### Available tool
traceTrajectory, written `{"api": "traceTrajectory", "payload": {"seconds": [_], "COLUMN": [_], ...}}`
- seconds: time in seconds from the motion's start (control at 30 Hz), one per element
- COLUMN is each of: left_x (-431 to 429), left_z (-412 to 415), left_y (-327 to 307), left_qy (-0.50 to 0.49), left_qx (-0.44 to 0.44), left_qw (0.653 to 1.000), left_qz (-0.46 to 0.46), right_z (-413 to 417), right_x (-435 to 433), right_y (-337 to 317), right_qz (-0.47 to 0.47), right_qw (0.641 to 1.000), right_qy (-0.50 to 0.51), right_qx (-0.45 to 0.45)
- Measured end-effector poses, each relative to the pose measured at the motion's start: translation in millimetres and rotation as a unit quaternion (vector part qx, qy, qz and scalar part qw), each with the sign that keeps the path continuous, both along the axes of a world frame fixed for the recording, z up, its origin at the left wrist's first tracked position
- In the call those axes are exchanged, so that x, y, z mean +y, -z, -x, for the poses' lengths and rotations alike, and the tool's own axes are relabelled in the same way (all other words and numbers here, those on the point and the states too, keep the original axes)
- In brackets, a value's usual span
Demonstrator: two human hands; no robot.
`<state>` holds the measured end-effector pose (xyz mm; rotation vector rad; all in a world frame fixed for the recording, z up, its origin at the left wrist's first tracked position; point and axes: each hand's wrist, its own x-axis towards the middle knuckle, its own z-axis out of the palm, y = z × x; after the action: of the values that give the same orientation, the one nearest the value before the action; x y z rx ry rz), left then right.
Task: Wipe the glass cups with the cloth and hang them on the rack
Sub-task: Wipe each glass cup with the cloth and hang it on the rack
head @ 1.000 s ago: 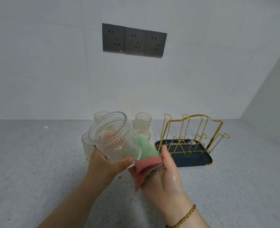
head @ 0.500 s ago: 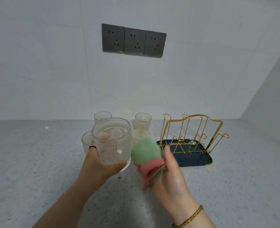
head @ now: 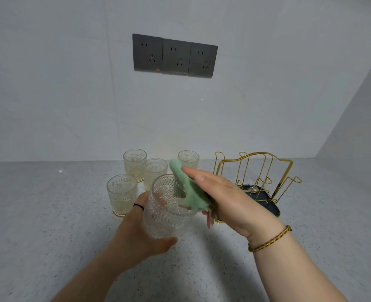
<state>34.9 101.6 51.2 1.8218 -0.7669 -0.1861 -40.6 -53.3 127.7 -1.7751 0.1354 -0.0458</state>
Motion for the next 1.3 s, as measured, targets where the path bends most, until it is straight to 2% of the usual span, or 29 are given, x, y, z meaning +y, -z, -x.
{"api": "traceTrajectory", "payload": {"seconds": [0.1,0.17,0.27,0.33,0.43,0.6,0.67,0.73,0.8,0.87,0.93,1.03,1.13,1.17,1.23,1.3], "left_x": [0.1,-0.9,-5.1,-5.5,-5.0,-4.0,-2.8,-2.8,-3.5,-5.6,-7.7,-6.8,-6.3,-6.4,-7.3,-8.5], "left_z": [-2.8,-5.7,-5.7,-2.1,-0.4,-1.3,-2.3,-3.9,-5.3,-10.6,-17.1,-15.7,-8.7,-7.3,-8.2,-8.7], "left_y": [2.5,5.5,9.8,8.1,5.9,6.6,8.1,10.4,11.7,19.3,29.1,24.4,11.0,8.0,1.8,3.9], "left_qy": [0.023,0.041,0.042,0.016,0.002,-0.011,-0.020,-0.027,-0.033,-0.039,-0.033,0.003,-0.005,-0.002,0.023,0.083], "left_qx": [-0.012,-0.015,-0.072,-0.119,-0.168,-0.135,-0.113,-0.105,-0.137,-0.206,-0.207,-0.096,0.050,0.124,0.297,0.378], "left_qw": [1.000,0.999,0.996,0.992,0.985,0.991,0.993,0.994,0.990,0.978,0.977,0.995,0.996,0.986,0.941,0.907], "left_qz": [0.010,0.014,-0.009,-0.036,-0.037,-0.010,-0.012,-0.007,-0.008,-0.023,-0.028,0.040,0.079,0.109,0.160,0.164], "right_z": [1.7,0.7,-6.1,-11.0,-14.3,-13.9,-11.7,-9.4,-9.7,-12.0,-14.0,-13.9,-12.7,-12.0,-10.8,-10.9], "right_x": [-0.9,3.0,7.0,7.8,2.5,-0.8,-3.5,-7.9,-10.4,-7.9,-4.8,-0.3,0.5,0.7,2.7,3.7], "right_y": [-8.7,-12.4,-7.2,-2.8,0.6,0.8,-2.6,-3.8,-2.5,0.0,4.6,8.1,6.4,6.0,5.9,8.0], "right_qz": [0.076,0.161,0.352,0.418,0.373,0.303,0.194,0.117,0.166,0.239,0.272,0.287,0.320,0.318,0.307,0.305], "right_qw": [0.996,0.986,0.935,0.906,0.925,0.950,0.980,0.991,0.984,0.969,0.960,0.950,0.935,0.935,0.936,0.936], "right_qy": [0.027,0.031,0.033,0.055,0.069,0.075,0.031,-0.003,0.006,0.038,0.067,0.096,0.101,0.100,0.094,0.090], "right_qx": [-0.025,-0.043,-0.033,-0.032,-0.023,0.002,0.034,0.060,0.061,0.052,0.009,-0.074,-0.114,-0.125,-0.145,-0.151]}}
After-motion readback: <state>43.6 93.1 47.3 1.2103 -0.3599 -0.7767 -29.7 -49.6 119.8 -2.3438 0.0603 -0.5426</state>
